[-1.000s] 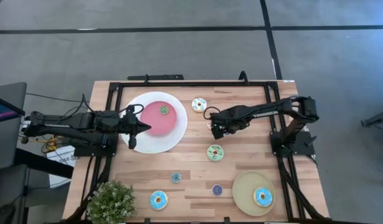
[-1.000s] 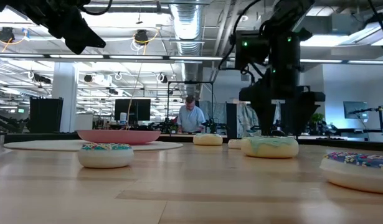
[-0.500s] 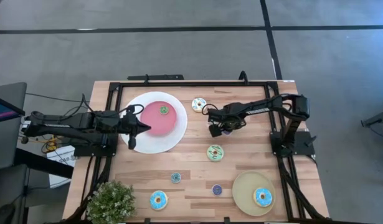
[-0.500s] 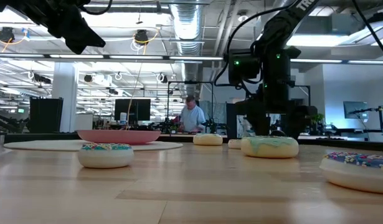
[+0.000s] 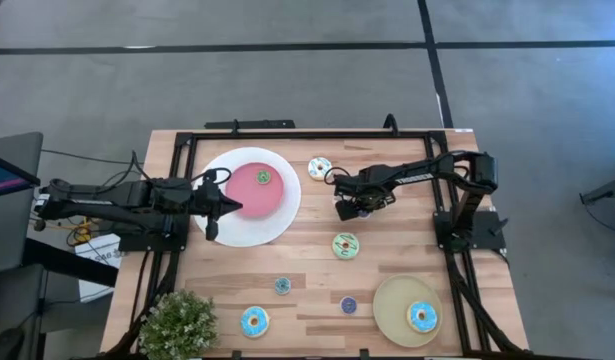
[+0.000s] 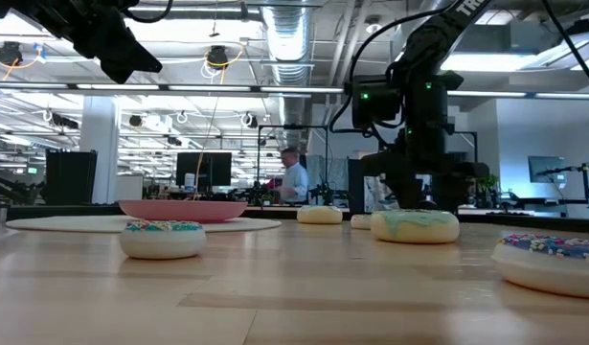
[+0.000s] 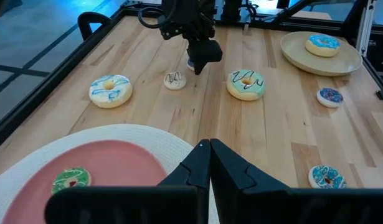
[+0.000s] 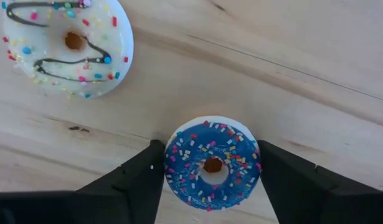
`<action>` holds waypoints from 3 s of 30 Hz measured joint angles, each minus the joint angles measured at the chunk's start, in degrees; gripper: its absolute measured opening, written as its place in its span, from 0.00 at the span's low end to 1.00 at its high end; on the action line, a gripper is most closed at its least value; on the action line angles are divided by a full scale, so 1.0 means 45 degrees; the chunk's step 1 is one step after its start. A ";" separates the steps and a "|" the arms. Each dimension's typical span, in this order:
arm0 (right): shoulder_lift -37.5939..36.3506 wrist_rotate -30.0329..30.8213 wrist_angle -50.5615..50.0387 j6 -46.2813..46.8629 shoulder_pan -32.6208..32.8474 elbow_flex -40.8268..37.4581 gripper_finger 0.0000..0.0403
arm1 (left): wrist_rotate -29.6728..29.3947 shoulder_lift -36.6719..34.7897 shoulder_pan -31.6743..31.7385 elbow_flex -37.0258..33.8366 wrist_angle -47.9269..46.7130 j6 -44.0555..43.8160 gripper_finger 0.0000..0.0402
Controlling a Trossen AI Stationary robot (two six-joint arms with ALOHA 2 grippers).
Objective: Pick & Place donuts
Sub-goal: Put the small violet donut on the pink plate, then put the small blue donut on the pink plate
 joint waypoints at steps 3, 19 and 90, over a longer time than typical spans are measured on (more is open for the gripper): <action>-0.0005 -0.0005 -0.0002 -0.0005 0.0017 0.0000 0.55 | 0.0000 0.0000 0.0000 0.0000 0.0000 0.0000 0.00; -0.2845 -0.0095 0.4291 0.0207 0.0128 -0.0024 0.52 | -0.0059 -0.0010 0.0005 0.0000 -0.0010 0.0464 0.00; 0.7691 -0.0264 -0.4124 -0.7930 -0.0928 1.6650 0.62 | 0.0664 -0.0010 0.0000 0.0005 -0.0090 0.1024 0.00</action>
